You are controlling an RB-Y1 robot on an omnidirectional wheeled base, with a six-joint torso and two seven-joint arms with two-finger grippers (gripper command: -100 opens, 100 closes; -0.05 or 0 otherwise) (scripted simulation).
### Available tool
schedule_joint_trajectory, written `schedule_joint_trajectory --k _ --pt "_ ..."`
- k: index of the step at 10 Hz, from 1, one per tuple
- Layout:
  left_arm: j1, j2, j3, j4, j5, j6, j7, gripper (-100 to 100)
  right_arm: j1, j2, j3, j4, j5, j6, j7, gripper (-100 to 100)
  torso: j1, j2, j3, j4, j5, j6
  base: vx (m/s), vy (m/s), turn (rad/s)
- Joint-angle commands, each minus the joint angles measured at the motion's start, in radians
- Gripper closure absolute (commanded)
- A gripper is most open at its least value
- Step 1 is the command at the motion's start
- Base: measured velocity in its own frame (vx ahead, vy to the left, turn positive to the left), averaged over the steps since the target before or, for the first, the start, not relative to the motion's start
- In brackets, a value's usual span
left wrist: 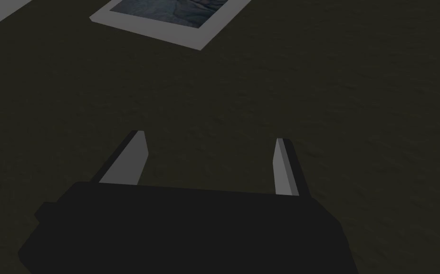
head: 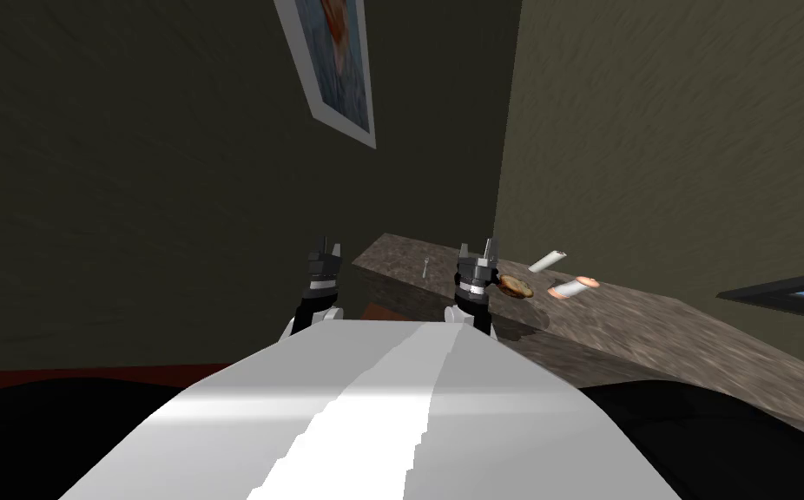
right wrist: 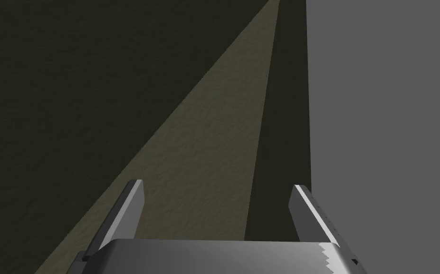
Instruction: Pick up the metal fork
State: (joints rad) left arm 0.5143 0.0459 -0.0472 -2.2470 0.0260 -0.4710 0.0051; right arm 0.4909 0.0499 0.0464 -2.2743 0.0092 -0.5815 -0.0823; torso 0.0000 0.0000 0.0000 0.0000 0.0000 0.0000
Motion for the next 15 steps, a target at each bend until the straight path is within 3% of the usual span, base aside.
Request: schedule_joint_trajectory --k 1,3,6,7,9,10,11,12,13,14,15 --pt "0.0 0.0 0.0 0.0 0.0 0.0 0.0 0 -0.014 -0.05 0.001 0.011 -0.005 0.018 0.009 -100 0.0 0.0 0.0 0.0 0.0 0.0 -0.001 0.004 0.015" --pt "0.0 0.0 0.0 0.0 0.0 0.0 0.0 0 -0.027 -0.085 0.003 0.022 -0.01 0.035 0.018 -100 0.0 0.0 0.0 0.0 0.0 0.0 -0.002 0.004 0.013" --pt "0.0 0.0 0.0 0.0 0.0 0.0 0.0 0 -0.093 -0.181 0.008 0.072 -0.035 0.113 0.06 -100 0.001 0.0 0.0 0.0 0.0 0.0 -0.006 0.014 0.03" --pt "0.0 0.0 0.0 0.0 0.0 0.0 0.0 0 -0.093 -0.19 0.008 0.072 -0.035 0.119 0.06 -100 0.001 0.0 0.0 0.0 0.0 0.0 -0.004 0.013 0.016" --pt "0.0 0.0 0.0 0.0 0.0 0.0 0.0 0 -0.155 -0.253 0.014 0.117 -0.057 0.185 0.099 -100 0.001 0.0 0.0 0.0 0.0 0.0 -0.006 0.017 0.036" --pt "0.0 0.0 0.0 0.0 0.0 0.0 0.0 0 -0.155 -0.253 0.014 0.117 -0.057 0.196 0.099 -100 0.001 0.0 0.0 0.0 0.0 0.0 -0.007 0.016 0.017" --pt "0.0 0.0 0.0 0.0 0.0 0.0 0.0 0 -0.19 -0.282 0.016 0.142 -0.07 0.236 0.121 -100 0.001 0.0 0.0 0.0 0.0 0.0 -0.008 0.019 0.031" --pt "0.0 0.0 0.0 0.0 0.0 0.0 0.0 0 -0.19 -0.282 0.016 0.142 -0.07 0.24 0.121 -100 0.001 0.0 0.0 0.0 0.0 0.0 -0.004 0.014 0.02" --pt "0.0 0.0 0.0 0.0 0.0 0.0 0.0 0 -0.227 -0.31 0.019 0.168 -0.083 0.281 0.144 -100 0.001 0.0 0.0 0.0 0.0 0.0 -0.003 0.016 0.035" --pt "0.0 0.0 0.0 0.0 0.0 0.0 0.0 0 -0.227 -0.31 0.019 0.168 -0.083 0.287 0.144 -100 0.001 0.0 0.0 0.0 0.0 0.0 -0.004 0.016 0.022" --pt "0.0 0.0 0.0 0.0 0.0 0.0 0.0 0 -0.266 -0.337 0.023 0.195 -0.097 0.327 0.169 -100 0.001 0.0 0.0 0.0 0.0 0.0 -0.008 0.024 0.038"
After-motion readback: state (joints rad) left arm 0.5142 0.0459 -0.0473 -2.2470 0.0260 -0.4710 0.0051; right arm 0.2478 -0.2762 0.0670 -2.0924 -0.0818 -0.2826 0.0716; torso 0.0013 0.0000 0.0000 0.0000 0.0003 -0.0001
